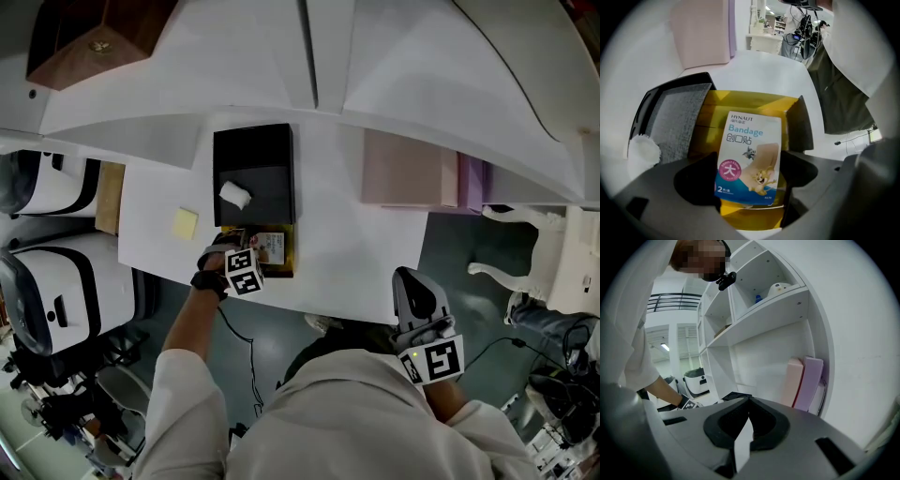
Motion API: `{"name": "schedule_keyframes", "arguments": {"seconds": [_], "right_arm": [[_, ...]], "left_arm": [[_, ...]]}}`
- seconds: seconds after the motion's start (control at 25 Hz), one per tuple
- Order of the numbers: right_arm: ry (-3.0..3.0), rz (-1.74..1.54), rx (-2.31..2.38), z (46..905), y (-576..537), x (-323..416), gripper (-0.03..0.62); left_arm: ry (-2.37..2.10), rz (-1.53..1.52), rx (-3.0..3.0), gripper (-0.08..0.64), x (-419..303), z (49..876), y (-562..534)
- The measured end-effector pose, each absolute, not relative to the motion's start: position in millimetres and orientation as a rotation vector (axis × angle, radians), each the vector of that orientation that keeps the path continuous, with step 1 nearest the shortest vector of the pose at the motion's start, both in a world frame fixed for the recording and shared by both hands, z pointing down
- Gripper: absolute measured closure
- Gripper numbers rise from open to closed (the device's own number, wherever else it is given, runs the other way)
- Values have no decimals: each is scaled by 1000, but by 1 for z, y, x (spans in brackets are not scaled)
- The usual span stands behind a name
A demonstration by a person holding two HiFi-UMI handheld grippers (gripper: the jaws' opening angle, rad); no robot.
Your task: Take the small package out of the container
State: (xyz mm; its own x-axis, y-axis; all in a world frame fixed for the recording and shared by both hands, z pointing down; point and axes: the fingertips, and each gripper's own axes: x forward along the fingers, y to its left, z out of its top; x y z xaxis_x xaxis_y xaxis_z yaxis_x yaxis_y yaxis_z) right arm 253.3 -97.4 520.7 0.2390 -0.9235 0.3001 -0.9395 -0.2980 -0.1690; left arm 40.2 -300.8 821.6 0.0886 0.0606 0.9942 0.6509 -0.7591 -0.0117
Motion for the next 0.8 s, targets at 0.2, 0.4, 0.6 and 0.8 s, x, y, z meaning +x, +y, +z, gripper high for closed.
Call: {"name": "schedule_keyframes", "arguments": {"seconds": [0.2,0.4,0.6,0.8], "right_arm": [[-1848,534,2428,520,-97,253,568],[-1869,515,2419,514,-96,250,568],[-1913,470,2400,502,-93,236,568],[-1993,398,2356,485,-102,216,568]], "left_arm": [[-652,-1721,-1926,150,39,819,-302],[-524,-1736,-2055,152,40,799,-306],[-299,-1706,-2267,152,37,766,-305],[-19,-1624,-2483,152,36,720,-306]]}}
